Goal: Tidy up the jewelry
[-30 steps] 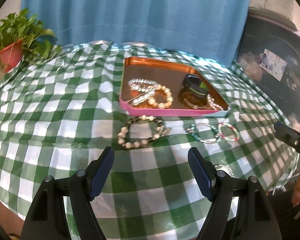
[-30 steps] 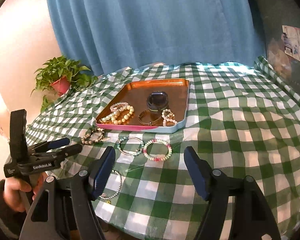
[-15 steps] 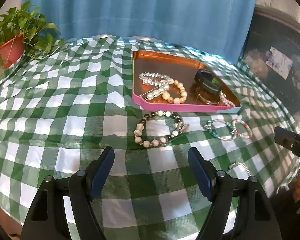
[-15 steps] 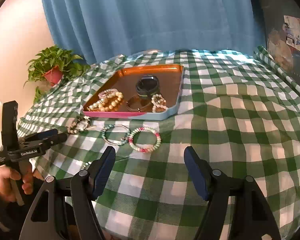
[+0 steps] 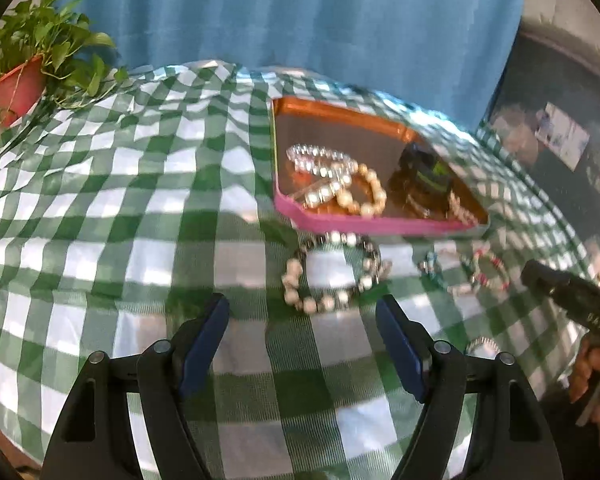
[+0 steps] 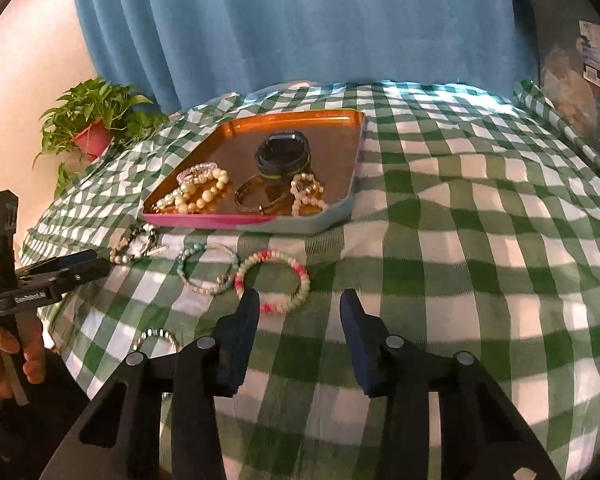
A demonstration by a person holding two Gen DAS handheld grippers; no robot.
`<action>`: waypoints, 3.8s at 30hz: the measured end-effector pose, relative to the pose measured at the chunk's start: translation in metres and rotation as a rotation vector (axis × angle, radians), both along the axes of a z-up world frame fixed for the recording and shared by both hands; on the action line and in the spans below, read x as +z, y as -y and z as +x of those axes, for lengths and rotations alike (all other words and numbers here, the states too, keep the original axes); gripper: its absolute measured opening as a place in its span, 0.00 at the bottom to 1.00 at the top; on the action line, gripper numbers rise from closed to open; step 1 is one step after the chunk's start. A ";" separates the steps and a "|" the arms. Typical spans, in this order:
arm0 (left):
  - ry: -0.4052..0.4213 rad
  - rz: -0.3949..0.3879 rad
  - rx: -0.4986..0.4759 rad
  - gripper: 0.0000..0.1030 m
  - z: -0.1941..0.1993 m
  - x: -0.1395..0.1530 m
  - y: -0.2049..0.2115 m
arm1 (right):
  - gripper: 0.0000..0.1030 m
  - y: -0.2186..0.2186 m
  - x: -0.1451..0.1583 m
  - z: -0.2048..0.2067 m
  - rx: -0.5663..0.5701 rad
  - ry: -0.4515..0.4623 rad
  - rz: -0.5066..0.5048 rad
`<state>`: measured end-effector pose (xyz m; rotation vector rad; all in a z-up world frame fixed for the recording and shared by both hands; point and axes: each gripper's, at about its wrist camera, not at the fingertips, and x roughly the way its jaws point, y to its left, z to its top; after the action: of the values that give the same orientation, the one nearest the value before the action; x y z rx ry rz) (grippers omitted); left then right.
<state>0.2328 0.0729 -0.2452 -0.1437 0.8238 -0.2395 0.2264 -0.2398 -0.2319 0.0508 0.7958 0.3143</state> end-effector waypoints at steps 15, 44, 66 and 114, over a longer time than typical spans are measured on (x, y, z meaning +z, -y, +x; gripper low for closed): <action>-0.024 0.173 -0.055 0.15 0.027 -0.008 0.027 | 0.14 -0.030 -0.016 0.029 0.041 -0.038 -0.139; 0.070 -0.117 -0.115 0.10 -0.051 0.076 0.037 | 0.06 -0.014 0.057 -0.045 0.003 0.101 0.047; 0.251 -0.116 -0.247 0.10 -0.105 0.188 0.089 | 0.06 -0.020 0.134 -0.118 -0.048 0.234 0.096; 0.188 -0.142 -0.137 0.10 0.129 0.089 0.057 | 0.06 -0.068 0.064 0.109 0.049 0.133 0.090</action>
<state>0.3614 0.0160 -0.1557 -0.1952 0.6298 -0.4342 0.3353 -0.1715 -0.1684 0.0942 0.6517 0.3958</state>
